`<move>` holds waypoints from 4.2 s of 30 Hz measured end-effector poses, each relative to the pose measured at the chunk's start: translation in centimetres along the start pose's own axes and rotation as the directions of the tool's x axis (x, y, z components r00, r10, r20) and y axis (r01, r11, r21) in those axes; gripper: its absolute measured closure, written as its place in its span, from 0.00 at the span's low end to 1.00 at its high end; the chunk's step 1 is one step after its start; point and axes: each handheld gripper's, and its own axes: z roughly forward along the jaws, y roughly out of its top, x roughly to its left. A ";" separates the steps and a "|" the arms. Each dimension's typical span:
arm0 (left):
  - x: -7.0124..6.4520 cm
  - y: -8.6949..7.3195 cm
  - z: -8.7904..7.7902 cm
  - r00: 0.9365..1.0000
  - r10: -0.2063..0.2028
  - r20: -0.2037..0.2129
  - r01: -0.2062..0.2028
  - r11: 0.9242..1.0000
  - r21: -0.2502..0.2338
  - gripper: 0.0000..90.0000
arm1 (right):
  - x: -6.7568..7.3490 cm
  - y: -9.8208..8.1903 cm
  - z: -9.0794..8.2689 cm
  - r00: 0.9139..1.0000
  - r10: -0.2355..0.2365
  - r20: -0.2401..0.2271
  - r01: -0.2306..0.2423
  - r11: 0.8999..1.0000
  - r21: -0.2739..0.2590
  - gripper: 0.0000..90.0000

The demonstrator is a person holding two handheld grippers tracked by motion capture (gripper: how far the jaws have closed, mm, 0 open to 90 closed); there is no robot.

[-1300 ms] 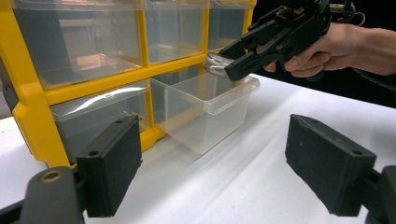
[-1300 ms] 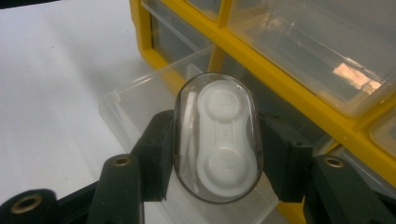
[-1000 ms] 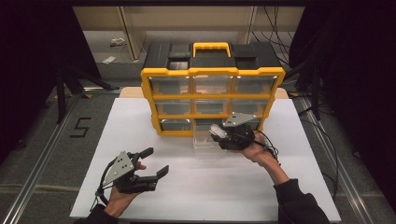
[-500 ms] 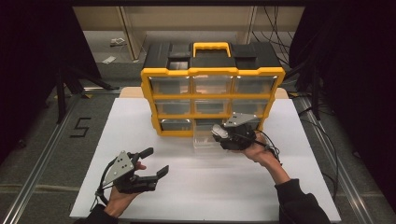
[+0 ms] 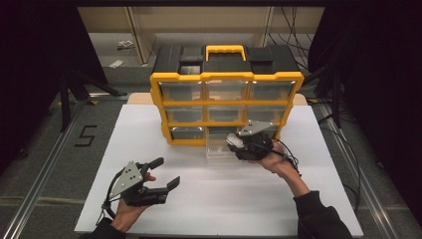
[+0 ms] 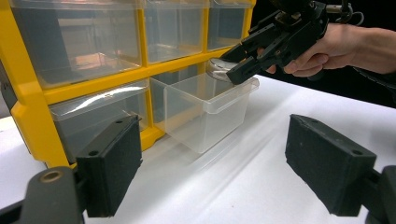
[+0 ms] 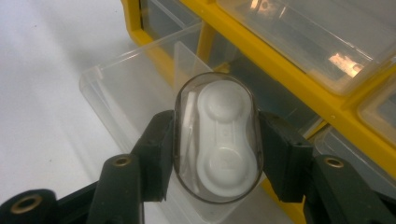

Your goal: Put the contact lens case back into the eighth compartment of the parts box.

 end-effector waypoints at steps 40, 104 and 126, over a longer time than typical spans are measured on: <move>0.0 0.0 0.0 1.000 -0.001 0.000 0.001 1.000 0.000 0.20 | 1.0 1.2 -1.0 0.999 0.026 -0.043 -0.029 0.998 -0.064 0.38; 0.0 0.0 -0.1 1.000 -0.002 -0.003 0.002 1.000 -0.002 0.20 | 4.7 0.4 -1.8 0.983 0.059 -0.174 -0.086 0.984 -0.154 0.32; 0.0 0.0 0.0 1.000 0.000 -0.003 0.000 1.000 -0.002 0.20 | 5.3 -0.8 -2.1 0.979 0.086 -0.187 -0.125 0.970 -0.206 0.32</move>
